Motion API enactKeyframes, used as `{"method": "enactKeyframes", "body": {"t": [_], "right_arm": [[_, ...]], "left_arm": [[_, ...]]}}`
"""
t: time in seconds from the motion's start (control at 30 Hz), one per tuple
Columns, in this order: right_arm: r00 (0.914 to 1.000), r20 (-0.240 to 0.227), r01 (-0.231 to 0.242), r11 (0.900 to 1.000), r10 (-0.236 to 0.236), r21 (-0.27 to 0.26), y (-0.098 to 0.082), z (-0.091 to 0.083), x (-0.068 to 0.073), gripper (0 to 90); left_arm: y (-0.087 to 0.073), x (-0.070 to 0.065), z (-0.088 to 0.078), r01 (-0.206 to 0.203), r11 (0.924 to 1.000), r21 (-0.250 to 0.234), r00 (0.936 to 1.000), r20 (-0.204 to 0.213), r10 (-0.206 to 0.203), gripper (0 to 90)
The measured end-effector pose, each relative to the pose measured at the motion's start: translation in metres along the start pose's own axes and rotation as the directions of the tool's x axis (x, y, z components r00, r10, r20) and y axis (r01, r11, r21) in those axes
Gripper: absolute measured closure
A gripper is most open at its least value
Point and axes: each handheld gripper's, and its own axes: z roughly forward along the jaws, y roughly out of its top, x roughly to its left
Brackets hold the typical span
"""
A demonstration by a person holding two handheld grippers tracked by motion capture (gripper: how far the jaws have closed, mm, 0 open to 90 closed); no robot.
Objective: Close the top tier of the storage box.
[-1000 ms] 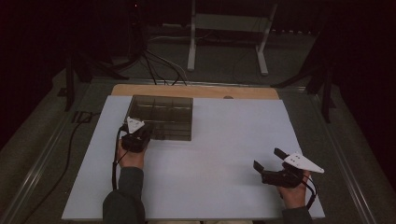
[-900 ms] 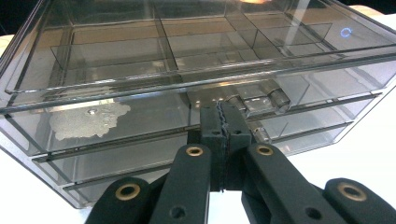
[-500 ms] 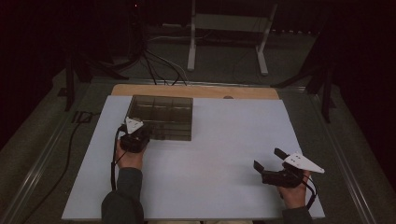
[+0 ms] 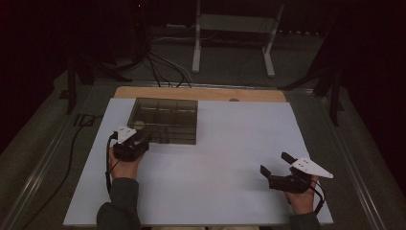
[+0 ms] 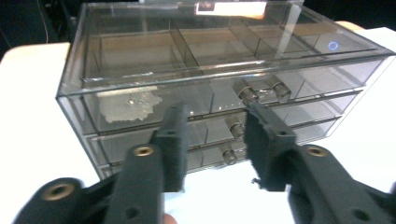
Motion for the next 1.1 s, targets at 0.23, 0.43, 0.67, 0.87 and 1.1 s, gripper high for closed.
{"method": "enactKeyframes", "body": {"t": [0.23, 0.43, 0.67, 0.87, 1.1], "right_arm": [[1.0, -0.002, 0.003, 1.0, -0.003, -0.003, 0.0, 0.0, 0.001, 0.0], [1.0, -0.001, 0.001, 1.0, -0.001, -0.007, 0.0, -0.002, 0.0, 0.0], [1.0, -0.001, -0.001, 1.0, 0.001, -0.009, -0.001, -0.002, 0.0, 0.0], [1.0, 0.0, -0.003, 1.0, 0.003, -0.015, -0.001, -0.004, 0.0, 0.0], [1.0, 0.001, -0.006, 1.0, 0.006, -0.015, -0.002, -0.005, 0.0, 0.0]], "left_arm": [[0.002, 0.001, -0.01, 0.011, 0.9993, -0.035, 0.9996, 0.026, -0.011, 26.2], [0.002, -0.001, -0.015, 0.0, 0.9996, -0.027, 0.9987, 0.051, 0.002, 11.7], [0.002, -0.004, -0.022, -0.027, 0.9993, -0.024, 0.9972, 0.069, 0.029, 1.4], [-0.001, -0.006, -0.031, -0.066, 0.9974, -0.03, 0.9951, 0.072, 0.068, 0.6], [-0.004, -0.004, -0.034, -0.072, 0.997, -0.031, 0.9947, 0.071, 0.074, 0.6]]}}
